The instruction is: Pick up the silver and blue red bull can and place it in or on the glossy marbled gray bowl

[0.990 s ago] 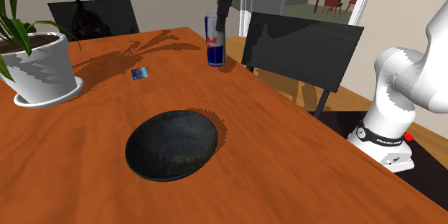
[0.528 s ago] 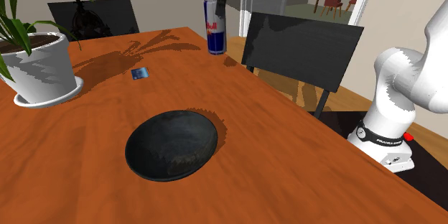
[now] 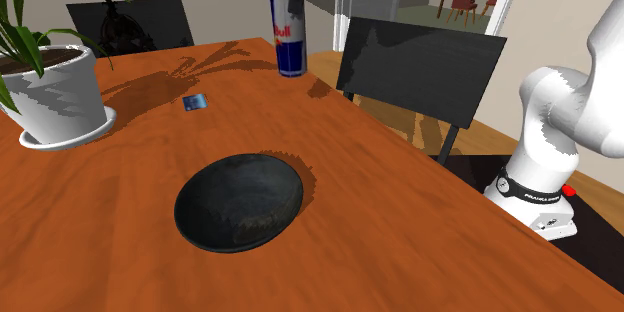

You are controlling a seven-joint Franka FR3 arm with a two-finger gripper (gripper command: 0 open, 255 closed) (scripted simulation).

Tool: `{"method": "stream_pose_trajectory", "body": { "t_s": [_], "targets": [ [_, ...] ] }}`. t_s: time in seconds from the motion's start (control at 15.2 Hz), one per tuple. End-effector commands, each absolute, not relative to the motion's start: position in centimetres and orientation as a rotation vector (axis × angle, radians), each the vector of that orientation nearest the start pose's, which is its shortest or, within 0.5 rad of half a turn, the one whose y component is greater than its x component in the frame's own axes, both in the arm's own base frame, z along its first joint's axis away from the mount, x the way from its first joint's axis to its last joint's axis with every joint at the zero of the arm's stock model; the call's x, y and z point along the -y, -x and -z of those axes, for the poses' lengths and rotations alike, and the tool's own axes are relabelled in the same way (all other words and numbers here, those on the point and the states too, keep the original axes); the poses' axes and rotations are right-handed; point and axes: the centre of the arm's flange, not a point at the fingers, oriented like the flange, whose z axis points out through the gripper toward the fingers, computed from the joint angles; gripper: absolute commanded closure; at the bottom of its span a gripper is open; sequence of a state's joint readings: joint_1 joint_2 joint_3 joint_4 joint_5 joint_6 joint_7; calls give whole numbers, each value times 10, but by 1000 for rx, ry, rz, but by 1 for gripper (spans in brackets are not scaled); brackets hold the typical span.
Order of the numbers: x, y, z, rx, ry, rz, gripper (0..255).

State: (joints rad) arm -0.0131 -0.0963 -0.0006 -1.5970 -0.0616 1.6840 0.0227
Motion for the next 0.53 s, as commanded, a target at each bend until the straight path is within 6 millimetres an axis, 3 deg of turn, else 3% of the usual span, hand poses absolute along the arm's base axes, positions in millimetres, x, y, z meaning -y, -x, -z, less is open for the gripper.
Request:
{"method": "stream_pose_trajectory", "body": {
  "t_s": [0.0, 0.46],
  "targets": [
    [-12, -541, -680, -58, 3188, 294, 255],
    [-100, -564, -695, -58, 3188, 294, 255]
  ]
}}
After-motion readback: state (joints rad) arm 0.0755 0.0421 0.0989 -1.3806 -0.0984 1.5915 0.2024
